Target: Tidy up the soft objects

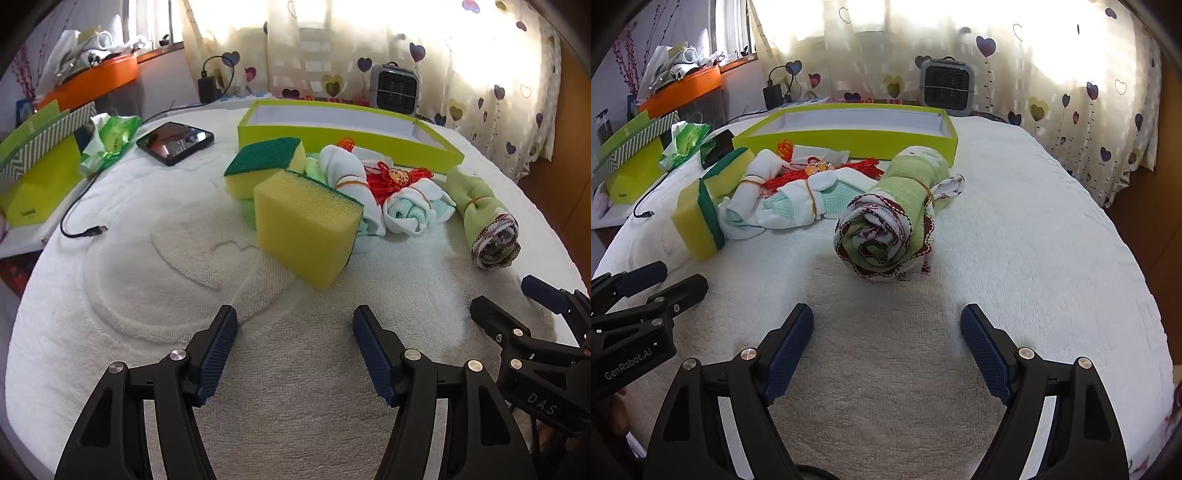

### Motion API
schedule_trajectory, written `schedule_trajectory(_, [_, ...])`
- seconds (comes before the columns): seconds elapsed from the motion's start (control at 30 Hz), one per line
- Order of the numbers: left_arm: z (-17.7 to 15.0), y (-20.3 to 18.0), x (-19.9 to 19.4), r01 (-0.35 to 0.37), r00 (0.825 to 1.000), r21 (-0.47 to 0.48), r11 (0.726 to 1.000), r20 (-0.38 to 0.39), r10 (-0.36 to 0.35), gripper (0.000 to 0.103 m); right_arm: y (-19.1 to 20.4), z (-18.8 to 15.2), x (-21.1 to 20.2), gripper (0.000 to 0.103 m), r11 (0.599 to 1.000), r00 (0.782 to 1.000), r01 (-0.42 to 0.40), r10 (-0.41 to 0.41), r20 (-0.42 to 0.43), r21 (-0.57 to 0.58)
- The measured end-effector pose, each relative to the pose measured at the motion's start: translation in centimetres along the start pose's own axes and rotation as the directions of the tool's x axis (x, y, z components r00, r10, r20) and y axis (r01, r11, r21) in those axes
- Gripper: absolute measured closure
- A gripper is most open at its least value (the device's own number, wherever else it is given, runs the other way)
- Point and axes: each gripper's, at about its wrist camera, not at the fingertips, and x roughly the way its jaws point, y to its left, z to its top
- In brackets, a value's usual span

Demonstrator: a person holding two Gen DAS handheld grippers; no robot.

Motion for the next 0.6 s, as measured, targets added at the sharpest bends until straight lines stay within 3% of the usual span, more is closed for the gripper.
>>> schedule_trajectory(0.6, [0.20, -0.12, -0.01, -0.004, 1.000, 0.001, 1.000, -0.004, 0.004, 0.038, -0.08, 0.01, 0.00, 0.021, 1.000, 1.000, -0.002, 0.002, 0.002, 0.002])
